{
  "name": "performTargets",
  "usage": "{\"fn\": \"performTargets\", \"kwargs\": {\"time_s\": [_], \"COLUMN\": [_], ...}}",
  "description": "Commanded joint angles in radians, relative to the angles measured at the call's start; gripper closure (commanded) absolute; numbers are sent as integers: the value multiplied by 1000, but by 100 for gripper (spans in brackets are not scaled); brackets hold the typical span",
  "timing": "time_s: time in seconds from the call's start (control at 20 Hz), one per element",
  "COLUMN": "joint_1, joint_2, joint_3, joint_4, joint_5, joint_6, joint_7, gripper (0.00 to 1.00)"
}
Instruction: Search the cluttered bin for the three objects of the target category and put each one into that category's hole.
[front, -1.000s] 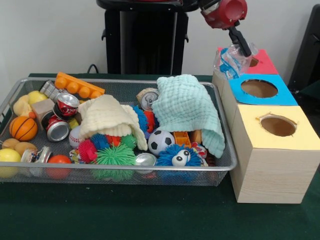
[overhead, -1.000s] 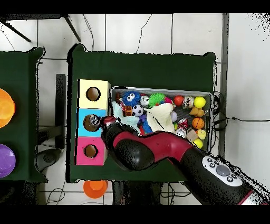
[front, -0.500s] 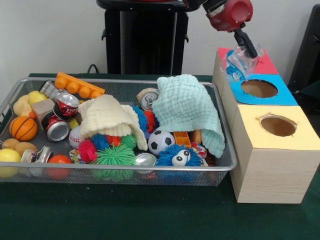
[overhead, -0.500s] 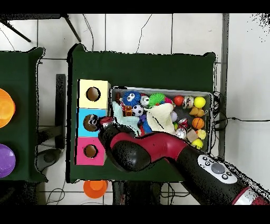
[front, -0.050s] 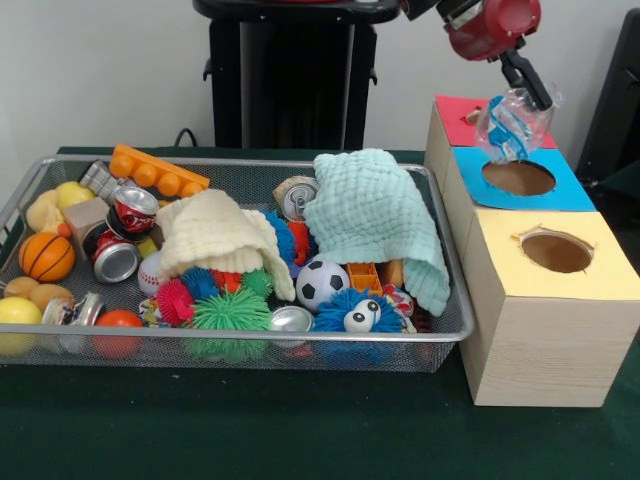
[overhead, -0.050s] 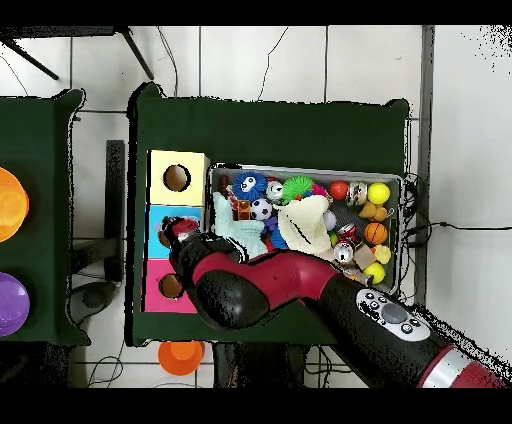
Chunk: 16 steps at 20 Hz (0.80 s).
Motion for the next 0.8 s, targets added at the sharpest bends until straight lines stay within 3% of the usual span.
{"fn": "performTargets", "kwargs": {"time_s": [0.05, 0.45, 0.8], "joint_1": [23, 57, 58], "joint_2": [51, 101, 123], "joint_3": [-88, -151, -147], "joint_4": [29, 2, -1], "joint_5": [-32, -41, -53], "joint_6": [-24, -24, -54], "joint_7": [301, 287, 284], "gripper": [100, 100, 100]}}
